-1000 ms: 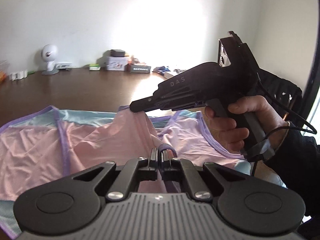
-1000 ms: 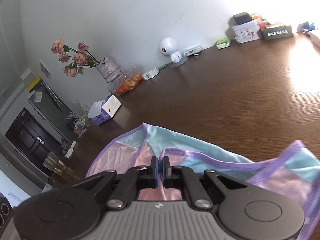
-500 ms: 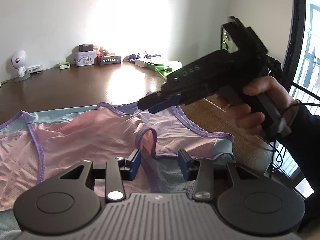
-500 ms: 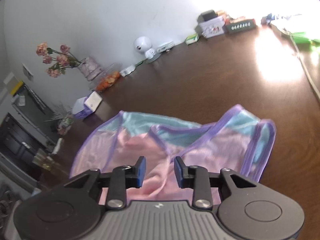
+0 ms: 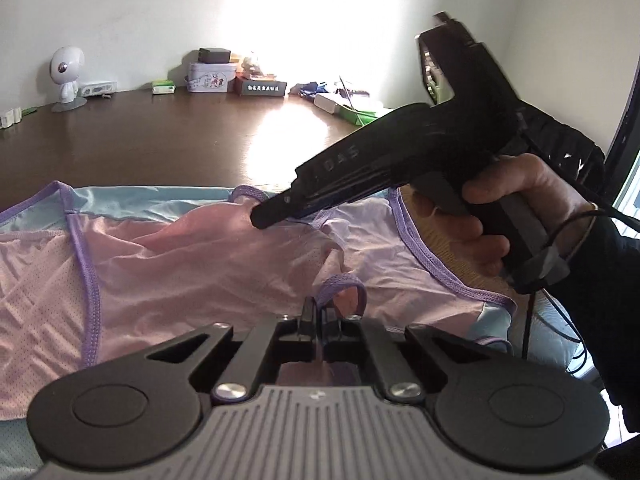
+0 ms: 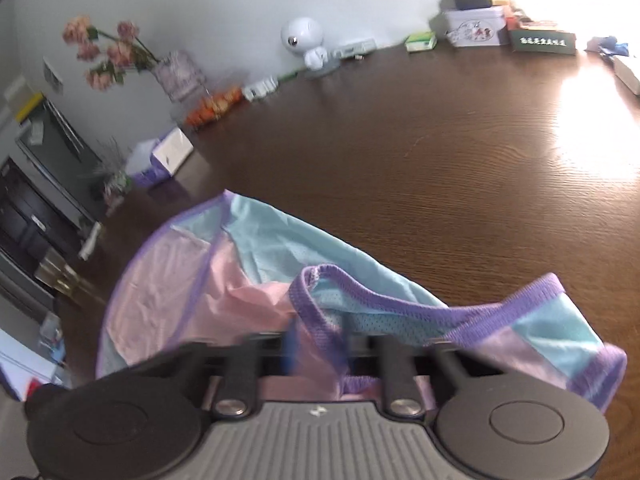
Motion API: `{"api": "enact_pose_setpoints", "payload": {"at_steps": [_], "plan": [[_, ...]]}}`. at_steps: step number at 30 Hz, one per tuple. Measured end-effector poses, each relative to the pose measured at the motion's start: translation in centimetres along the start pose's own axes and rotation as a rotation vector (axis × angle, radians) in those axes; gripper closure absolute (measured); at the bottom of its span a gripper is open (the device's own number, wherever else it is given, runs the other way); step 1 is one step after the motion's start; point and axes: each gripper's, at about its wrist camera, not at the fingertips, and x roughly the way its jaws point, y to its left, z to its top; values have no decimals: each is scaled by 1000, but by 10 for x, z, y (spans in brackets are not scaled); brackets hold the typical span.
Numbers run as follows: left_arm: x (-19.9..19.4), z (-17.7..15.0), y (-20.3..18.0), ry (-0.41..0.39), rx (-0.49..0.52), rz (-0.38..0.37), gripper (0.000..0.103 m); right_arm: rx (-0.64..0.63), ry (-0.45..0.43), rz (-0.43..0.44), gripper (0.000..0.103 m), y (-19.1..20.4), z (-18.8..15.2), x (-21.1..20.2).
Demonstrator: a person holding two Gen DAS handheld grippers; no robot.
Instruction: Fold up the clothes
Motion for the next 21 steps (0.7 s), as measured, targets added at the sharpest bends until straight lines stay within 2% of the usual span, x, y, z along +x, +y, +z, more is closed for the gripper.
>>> {"api": "enact_pose_setpoints", "payload": {"at_steps": [1,3,5,7,10,12,14,17,21], "plan": [[-11,-1,-4,-45,18,19,102,-2,-26,6,101,2,2,-1],[-30,-4,-12,-113,48,38,102,60,-82,100,101,-3,7,-8],[-38,-7,-16,-129,77,59,102,123,-119,178,101,-10,10,-13],[-40,-10,-19,-141,107,104,101,155,-125,208,101,-14,11,-12],[-40,-10,-18,-146,101,140,101,190,-146,258,101,-16,7,-11],[-43,-11,-21,-165,116,139,101,190,-159,246,101,-16,3,-15],[-47,-14,-35,-202,203,100,101,177,-171,239,101,-17,-3,-22],[-34,-23,-66,-177,380,86,100,142,-176,193,100,-20,-16,-36],[-12,-38,-84,-101,478,22,96,158,-171,149,100,-31,-31,-47]]}}
